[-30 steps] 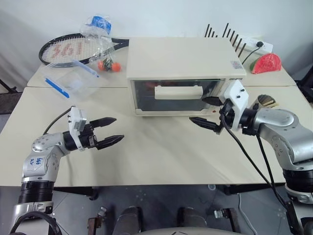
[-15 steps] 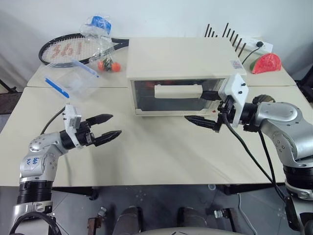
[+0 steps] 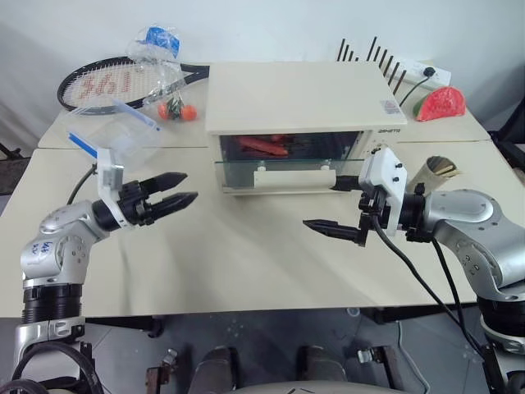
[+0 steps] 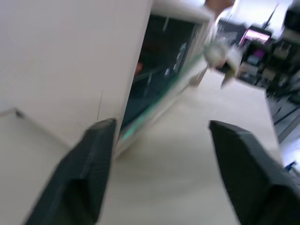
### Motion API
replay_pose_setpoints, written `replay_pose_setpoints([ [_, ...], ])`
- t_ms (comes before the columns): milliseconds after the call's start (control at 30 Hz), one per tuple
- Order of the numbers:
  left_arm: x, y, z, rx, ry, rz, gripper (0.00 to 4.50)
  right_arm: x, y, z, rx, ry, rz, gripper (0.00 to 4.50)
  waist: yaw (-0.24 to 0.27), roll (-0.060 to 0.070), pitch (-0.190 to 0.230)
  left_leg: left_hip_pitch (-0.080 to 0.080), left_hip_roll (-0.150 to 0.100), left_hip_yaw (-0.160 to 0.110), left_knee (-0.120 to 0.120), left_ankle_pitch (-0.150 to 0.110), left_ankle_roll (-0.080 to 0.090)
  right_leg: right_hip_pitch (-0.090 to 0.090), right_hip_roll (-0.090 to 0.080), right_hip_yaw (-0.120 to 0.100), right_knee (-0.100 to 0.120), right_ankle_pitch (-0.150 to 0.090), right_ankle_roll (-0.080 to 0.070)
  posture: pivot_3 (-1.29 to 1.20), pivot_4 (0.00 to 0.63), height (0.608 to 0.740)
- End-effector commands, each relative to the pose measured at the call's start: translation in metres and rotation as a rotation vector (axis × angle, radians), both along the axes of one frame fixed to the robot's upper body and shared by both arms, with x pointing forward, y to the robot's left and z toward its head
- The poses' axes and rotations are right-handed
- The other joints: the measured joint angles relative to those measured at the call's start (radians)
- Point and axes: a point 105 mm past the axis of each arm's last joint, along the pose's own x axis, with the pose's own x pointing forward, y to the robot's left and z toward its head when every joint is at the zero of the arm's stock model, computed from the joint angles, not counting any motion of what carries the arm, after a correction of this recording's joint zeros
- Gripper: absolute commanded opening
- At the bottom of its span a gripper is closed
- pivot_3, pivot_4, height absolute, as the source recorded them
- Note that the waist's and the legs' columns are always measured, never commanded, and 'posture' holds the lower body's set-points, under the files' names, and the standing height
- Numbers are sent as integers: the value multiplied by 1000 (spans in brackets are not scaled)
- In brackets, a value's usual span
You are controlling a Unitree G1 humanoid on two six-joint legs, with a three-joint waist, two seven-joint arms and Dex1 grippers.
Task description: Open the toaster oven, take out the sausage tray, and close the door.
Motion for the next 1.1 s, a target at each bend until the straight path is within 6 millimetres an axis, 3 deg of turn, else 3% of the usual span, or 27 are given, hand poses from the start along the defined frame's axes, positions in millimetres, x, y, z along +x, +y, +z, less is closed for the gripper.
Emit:
replay_pose_setpoints([
  [33,-2,-2,21,-33,-30,-45,2060,-10,10,0,-25,-38,62,4500,0,0,0,0,0,0,0,0,0,0,0,0,0,0,0,0,150,740],
  [233,1,-19,19,5,2,-129,149,-8,11,-6,-29,-37,58,4500,5,0,0,0,0,0,0,0,0,0,0,0,0,0,0,0,150,740],
  [267,2,-20,19,8,6,-135,36,-8,11,-6,-28,-38,57,4500,8,0,0,0,0,0,1,0,0,0,0,0,0,0,0,0,150,740],
  [400,10,-34,8,52,44,-183,36,-8,14,-7,-22,-41,52,4500,9,0,0,0,0,0,1,0,0,0,0,0,1,0,0,0,150,740],
  [700,41,-55,9,0,-11,-182,36,-13,12,-14,-23,-13,36,4500,10,-1,0,-1,0,0,2,0,0,0,0,0,1,0,0,0,150,740],
  [900,27,-66,-14,130,77,-323,36,-19,11,-14,-32,3,21,4500,9,-1,0,-1,0,1,2,0,0,0,0,0,1,0,0,0,150,740],
  [1100,25,-70,-19,144,97,-339,36,-33,-3,-24,-103,91,-18,4500,15,-1,0,-1,0,0,2,0,0,0,0,0,1,0,0,0,150,740],
])
